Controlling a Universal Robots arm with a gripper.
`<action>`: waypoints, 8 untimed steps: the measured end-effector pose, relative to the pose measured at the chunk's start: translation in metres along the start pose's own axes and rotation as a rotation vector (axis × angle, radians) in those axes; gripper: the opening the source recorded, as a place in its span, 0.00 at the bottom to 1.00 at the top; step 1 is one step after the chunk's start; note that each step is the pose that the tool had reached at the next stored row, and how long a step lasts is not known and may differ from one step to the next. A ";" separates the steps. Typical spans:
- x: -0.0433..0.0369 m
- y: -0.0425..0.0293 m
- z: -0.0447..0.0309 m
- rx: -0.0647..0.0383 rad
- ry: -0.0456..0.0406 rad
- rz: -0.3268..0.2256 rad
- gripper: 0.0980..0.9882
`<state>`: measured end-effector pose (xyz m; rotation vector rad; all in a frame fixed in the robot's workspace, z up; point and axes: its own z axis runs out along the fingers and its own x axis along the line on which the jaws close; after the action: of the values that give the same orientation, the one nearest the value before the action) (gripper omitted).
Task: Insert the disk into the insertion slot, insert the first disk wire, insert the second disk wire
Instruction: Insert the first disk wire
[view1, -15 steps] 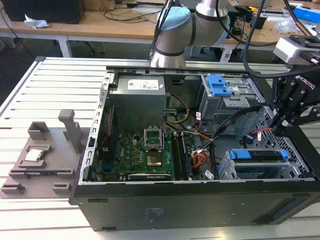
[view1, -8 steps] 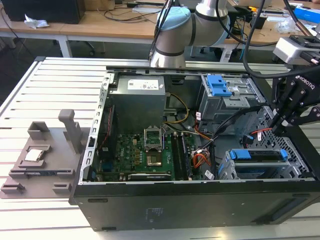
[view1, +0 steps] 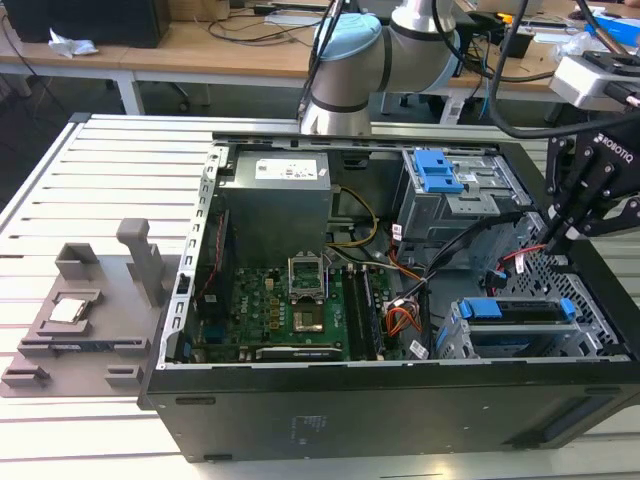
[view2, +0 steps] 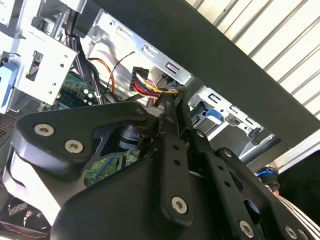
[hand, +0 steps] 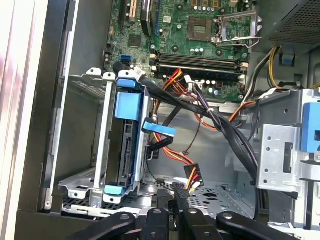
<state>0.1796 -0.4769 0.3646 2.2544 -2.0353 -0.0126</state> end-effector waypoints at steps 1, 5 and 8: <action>-0.0001 0.0007 0.0000 0.000 -0.0001 0.000 0.08; -0.0025 0.0220 0.0034 0.000 -0.0007 0.000 0.08; -0.0029 0.0253 0.0048 -0.002 -0.0032 0.034 0.08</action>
<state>0.1539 -0.4768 0.3617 2.2195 -2.0742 -0.0155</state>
